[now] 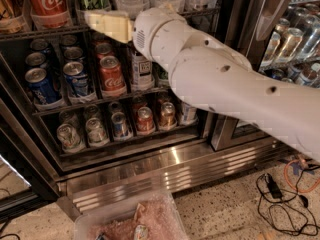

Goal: Pick green can from top shelf of fridge

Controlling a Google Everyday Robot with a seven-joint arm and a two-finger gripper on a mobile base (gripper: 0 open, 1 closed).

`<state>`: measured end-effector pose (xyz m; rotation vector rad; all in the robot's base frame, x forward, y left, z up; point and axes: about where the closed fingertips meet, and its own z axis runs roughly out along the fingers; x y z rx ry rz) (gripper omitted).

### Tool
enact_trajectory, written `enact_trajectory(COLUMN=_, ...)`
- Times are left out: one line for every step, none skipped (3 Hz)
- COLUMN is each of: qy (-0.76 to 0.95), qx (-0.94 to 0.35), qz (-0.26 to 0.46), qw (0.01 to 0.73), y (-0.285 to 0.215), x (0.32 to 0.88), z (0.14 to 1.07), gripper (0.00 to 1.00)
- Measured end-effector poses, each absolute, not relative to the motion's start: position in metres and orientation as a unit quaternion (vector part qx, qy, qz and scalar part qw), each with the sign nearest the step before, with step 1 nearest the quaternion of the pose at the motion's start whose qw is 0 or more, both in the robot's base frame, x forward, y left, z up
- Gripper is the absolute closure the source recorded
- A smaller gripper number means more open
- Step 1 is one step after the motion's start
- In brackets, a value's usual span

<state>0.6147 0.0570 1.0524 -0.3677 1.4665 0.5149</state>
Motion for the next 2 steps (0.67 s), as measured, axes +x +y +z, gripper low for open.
enact_trajectory(qy=0.644, qx=-0.125, qz=0.227, qw=0.72, y=0.0449, x=0.6736, z=1.0454, gripper=0.0)
enact_trajectory(qy=0.644, qx=-0.125, qz=0.227, qw=0.72, y=0.045, x=0.6727, z=1.0451, gripper=0.0)
